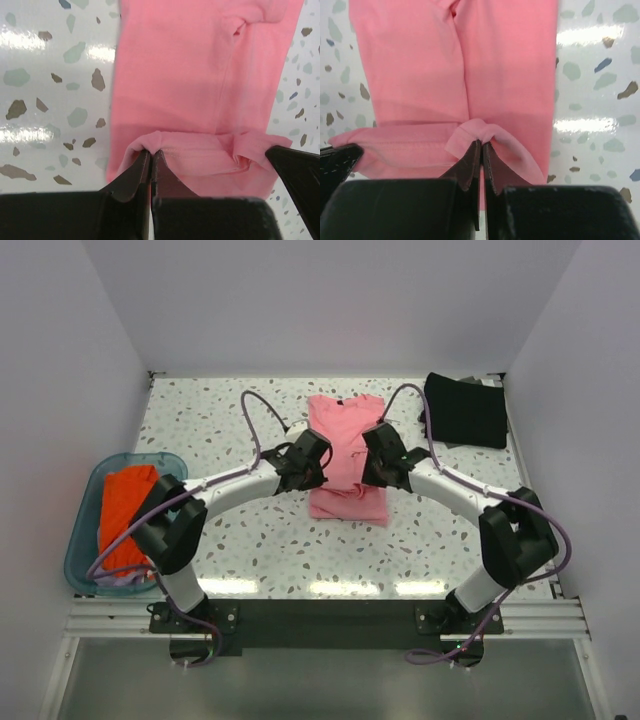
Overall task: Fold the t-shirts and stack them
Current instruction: Fold the tshirt
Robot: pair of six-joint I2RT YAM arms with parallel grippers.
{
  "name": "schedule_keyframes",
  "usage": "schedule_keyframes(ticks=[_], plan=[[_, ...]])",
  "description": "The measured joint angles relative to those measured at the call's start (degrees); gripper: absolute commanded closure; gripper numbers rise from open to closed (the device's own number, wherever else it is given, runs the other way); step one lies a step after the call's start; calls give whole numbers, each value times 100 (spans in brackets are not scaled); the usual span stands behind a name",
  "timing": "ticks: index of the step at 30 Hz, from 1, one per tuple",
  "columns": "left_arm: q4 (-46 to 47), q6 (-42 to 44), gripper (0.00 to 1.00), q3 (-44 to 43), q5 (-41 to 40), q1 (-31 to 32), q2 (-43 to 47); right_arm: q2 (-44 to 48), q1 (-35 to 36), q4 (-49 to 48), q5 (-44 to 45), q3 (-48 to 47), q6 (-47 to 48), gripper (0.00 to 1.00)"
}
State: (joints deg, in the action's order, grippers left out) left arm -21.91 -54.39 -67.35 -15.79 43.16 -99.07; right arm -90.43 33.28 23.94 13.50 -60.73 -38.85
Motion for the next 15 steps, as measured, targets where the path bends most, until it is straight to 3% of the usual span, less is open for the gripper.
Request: schedule_keyframes(ticks=[15], plan=[[372,444,100,-935,195,-678,-949,-986,-898,-295,-278,-892,243,100]])
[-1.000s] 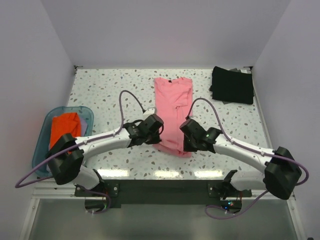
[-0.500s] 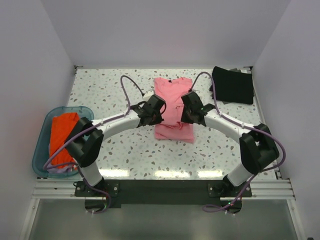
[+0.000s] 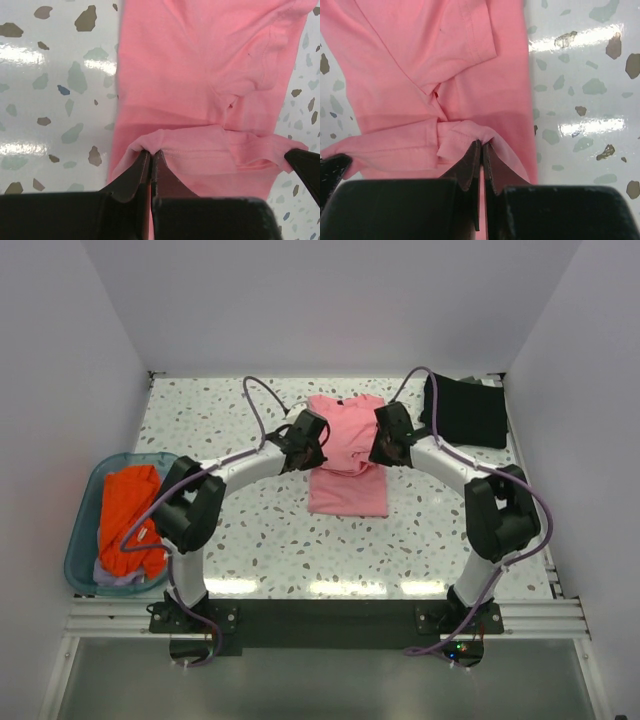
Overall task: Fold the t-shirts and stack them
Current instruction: Fold the tshirt
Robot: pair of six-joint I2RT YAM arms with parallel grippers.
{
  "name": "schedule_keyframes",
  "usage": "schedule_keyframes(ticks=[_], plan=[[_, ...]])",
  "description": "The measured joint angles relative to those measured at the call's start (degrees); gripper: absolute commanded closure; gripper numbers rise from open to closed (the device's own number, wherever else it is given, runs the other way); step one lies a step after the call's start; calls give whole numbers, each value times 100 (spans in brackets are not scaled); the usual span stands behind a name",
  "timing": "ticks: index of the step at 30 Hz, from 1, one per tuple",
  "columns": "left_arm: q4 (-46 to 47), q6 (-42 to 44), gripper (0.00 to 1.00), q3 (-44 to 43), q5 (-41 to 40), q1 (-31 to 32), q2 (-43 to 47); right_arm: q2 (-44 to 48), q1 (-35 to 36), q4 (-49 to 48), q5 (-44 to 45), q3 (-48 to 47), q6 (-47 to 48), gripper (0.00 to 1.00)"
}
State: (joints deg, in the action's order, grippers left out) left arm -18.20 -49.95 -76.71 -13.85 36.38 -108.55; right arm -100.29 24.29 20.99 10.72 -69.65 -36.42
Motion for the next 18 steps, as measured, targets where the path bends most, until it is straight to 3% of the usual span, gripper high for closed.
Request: schedule_keyframes(ticks=[18], plan=[[313,284,100,-562,577,-442,-575,-584,-352,-210,-306,-372,-2,100]])
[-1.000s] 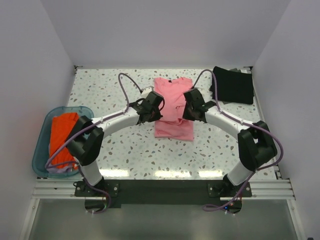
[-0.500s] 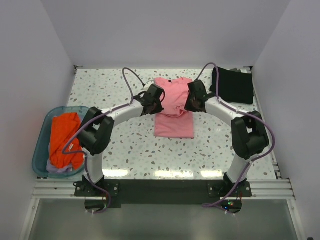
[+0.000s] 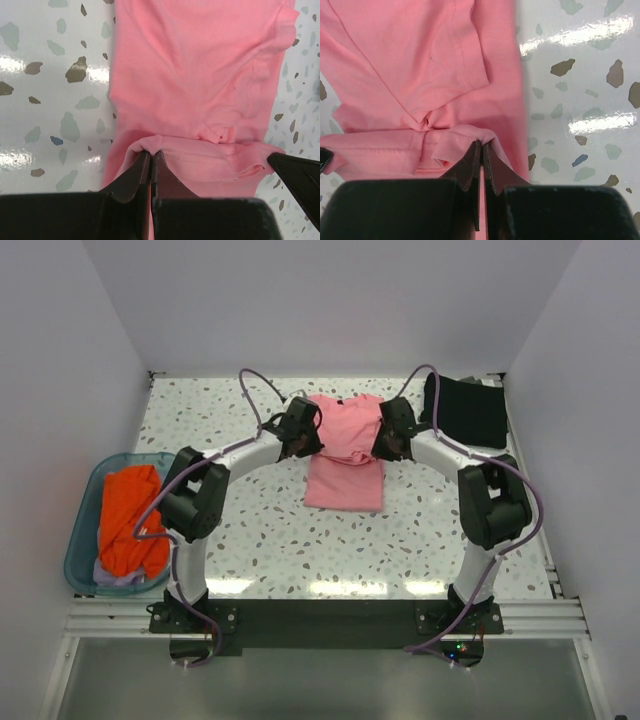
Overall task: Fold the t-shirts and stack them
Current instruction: Fold the tshirt
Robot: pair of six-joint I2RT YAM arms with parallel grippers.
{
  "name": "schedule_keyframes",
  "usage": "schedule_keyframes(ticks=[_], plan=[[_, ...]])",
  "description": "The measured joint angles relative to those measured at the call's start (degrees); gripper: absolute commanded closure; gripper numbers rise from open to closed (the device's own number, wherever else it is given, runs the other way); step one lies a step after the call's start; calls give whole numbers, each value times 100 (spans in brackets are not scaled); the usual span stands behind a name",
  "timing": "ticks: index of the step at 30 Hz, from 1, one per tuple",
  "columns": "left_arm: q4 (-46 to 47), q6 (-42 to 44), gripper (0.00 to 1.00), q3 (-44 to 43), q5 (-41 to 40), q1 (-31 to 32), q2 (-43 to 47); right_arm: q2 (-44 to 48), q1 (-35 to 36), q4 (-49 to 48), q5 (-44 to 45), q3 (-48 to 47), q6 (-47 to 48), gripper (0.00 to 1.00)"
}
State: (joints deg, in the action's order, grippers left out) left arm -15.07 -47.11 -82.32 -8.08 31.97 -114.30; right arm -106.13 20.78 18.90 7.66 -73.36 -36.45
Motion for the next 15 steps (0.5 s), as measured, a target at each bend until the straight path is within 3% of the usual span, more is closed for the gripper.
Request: schedule_keyframes(ticks=[4,6,8,9,10,11,13,15], plan=[[133,76,99,-83,179,-85,-127,-125,-79,-17,-61,-96,-2,100],[179,125,90,-83,247,-122,-186,-179,-127,-33,-122,-122,-4,88],[219,173,76,-83,315,-157,-219,-256,-186,-31,-144,-188,-15,75],[223,201,68,-81,334,-173,-219,-310,-221,-33,-162,-236,-9,61],[262,236,53,-81,378,-201,-219,-348,-260,-37,-184,-282,-26,56],[328,304,45,-81,407,-229,-219,-382,-304,-37,-223,-321,9,51],[450,374,33,-81,492,-306,-212,-407,-404,-37,-275,-367,44,45],[509,468,29,-42,511,-387,-142,-398,-459,-28,-273,-389,107,42]])
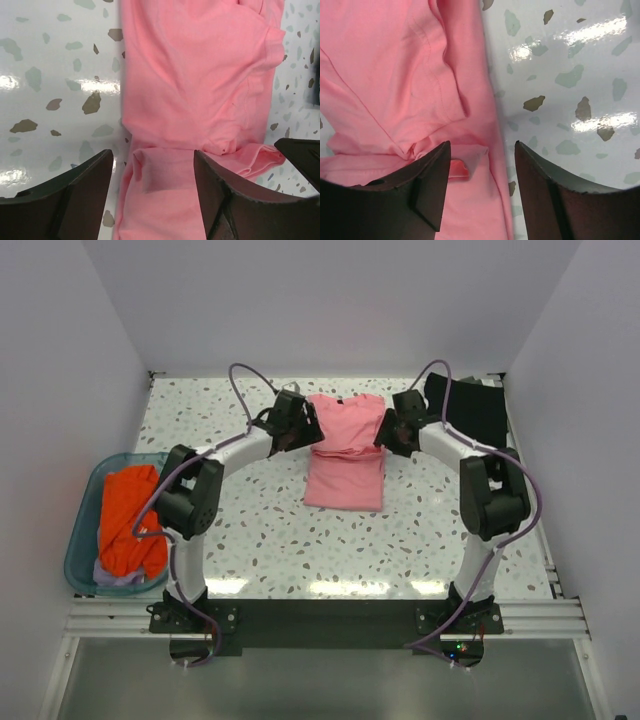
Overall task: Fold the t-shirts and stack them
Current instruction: Fold the tshirt
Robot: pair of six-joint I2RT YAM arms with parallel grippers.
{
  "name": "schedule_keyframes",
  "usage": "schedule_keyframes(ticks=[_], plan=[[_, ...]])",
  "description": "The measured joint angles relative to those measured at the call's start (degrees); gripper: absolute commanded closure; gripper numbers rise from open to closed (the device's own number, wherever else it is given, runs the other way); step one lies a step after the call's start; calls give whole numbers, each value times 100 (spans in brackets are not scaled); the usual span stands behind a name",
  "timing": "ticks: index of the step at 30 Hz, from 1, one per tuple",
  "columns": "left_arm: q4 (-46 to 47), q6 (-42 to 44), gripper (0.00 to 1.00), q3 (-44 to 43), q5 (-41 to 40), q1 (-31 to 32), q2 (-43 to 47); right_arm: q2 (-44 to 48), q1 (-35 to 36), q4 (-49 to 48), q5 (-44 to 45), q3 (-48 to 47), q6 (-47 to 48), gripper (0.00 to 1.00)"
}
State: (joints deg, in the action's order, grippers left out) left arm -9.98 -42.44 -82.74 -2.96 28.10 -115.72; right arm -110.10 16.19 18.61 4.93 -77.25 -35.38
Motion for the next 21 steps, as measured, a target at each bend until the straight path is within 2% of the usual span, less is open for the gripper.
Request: schedule_keyframes(ticks=[3,6,7,9,10,13,14,19,21], plan=[[-26,35,32,127,-31,-72,282,70,-4,76,9,-7,127,42],[-70,17,46,245,-90,-74,621,361,214,90,149,175,243,45],[-83,9,57,308,-127,-52,739,507,341,103,203,278,273,49],[-96,-4,66,461,-181,11,927,763,675,114,302,420,345,53],[-94,-24,74,584,-210,76,1023,846,848,105,328,459,374,57],[-85,-149,84,997,-273,358,1178,876,1285,35,275,474,463,67],[-81,-197,87,1128,-278,481,1182,841,1362,26,249,474,474,70],[-101,-442,100,1517,-302,979,1073,210,1412,76,125,144,608,70],[-76,-522,100,1523,-343,1067,973,-107,1375,129,111,-107,660,70]])
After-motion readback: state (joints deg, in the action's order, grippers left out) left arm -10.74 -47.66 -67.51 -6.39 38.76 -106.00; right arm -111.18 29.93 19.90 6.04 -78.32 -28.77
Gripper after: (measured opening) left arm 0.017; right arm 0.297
